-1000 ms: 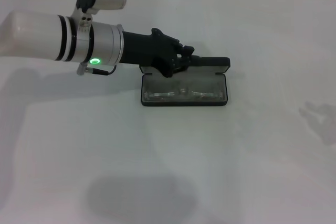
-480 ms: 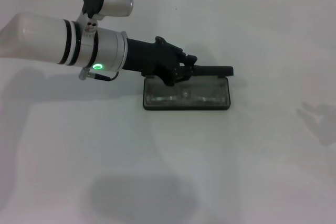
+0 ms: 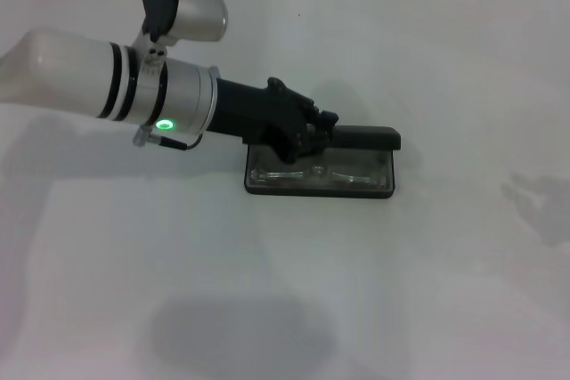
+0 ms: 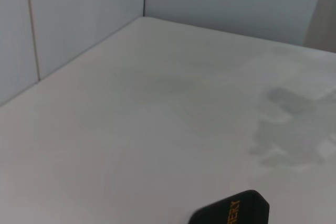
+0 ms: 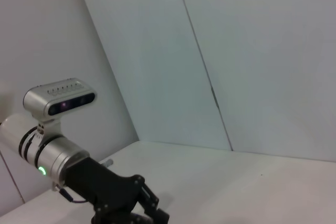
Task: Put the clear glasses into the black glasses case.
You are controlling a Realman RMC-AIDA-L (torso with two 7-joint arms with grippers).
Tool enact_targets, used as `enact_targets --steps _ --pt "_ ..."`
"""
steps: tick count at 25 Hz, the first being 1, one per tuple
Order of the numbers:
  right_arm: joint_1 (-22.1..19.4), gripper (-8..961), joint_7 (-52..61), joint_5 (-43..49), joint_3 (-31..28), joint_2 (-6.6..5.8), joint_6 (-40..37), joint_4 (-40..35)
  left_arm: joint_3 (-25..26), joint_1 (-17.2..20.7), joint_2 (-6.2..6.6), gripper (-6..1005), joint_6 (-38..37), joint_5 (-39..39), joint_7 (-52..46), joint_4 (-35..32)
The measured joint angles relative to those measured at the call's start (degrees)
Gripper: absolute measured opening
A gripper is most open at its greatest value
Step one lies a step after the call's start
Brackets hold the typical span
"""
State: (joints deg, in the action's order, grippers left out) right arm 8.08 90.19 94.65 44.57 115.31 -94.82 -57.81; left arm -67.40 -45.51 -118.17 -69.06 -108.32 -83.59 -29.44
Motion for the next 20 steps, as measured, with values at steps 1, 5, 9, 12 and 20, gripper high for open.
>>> enact_targets --steps 1,5,9,12,20 --pt "0.00 201 0.00 0.00 0.02 0.00 -0.01 0.00 0.00 0.12 -0.16 232 -0.19 -0.48 -0.05 0.04" --pt "0.01 202 -0.02 -0.03 0.15 0.00 -0.06 0.00 -0.03 0.31 -0.73 232 -0.45 -2.69 -0.61 0.21" --pt "0.01 203 -0.03 -0.16 0.52 0.00 -0.16 0.06 -0.03 0.40 -1.08 232 -0.61 -3.44 -0.75 0.58" --pt "-0.05 203 -0.02 -0.26 0.73 0.00 -0.32 0.07 0.03 0.64 -1.26 233 -2.43 -3.41 -0.59 -0.36" --pt "0.07 205 -1.15 0.46 0.76 0.00 -4.35 0.08 0.58 9.02 -0.74 233 -20.27 6.18 -7.72 -19.99"
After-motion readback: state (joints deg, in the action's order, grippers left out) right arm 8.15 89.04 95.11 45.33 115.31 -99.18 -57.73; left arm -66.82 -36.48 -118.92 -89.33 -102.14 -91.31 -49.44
